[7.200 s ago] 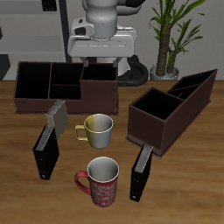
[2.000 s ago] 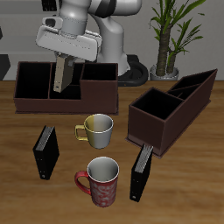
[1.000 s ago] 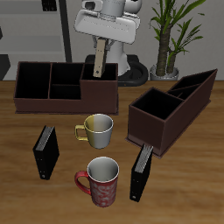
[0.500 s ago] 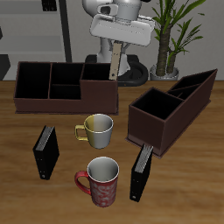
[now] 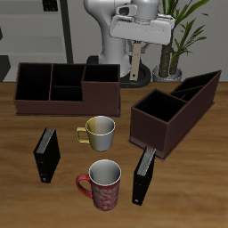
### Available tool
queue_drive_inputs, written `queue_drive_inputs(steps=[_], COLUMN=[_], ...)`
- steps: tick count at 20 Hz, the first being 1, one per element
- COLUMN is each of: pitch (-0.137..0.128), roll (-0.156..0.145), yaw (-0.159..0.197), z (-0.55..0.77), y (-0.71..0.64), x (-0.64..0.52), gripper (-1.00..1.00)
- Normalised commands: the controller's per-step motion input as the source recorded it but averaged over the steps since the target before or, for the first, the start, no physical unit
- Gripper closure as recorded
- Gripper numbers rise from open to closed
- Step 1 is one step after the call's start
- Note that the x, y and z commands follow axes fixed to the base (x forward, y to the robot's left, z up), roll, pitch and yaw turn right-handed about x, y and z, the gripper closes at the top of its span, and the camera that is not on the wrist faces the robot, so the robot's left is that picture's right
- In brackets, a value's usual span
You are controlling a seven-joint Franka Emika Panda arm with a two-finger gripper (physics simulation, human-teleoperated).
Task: Place the yellow book into the left desk caddy's back compartment
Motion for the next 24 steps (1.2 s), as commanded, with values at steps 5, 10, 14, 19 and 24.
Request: queue_drive_inputs(steps=[5,10,14,19,24], pitch=[0.009,-0.009,0.009,0.032,-0.010], roll=[-0.034,-0.036,-0.011,0.022,0.044], yaw=[-0.031,-0.006,-0.016,-0.037,-0.009], z=[-0.09,-0.03,-0.10,-0.17,0.08], y=[0.12,0.00,0.12,0.26,0.28], x=[-0.09,-0.21,-0.18,-0.09,-0.15], gripper=[1.00,1.00,1.00,1.00,1.00])
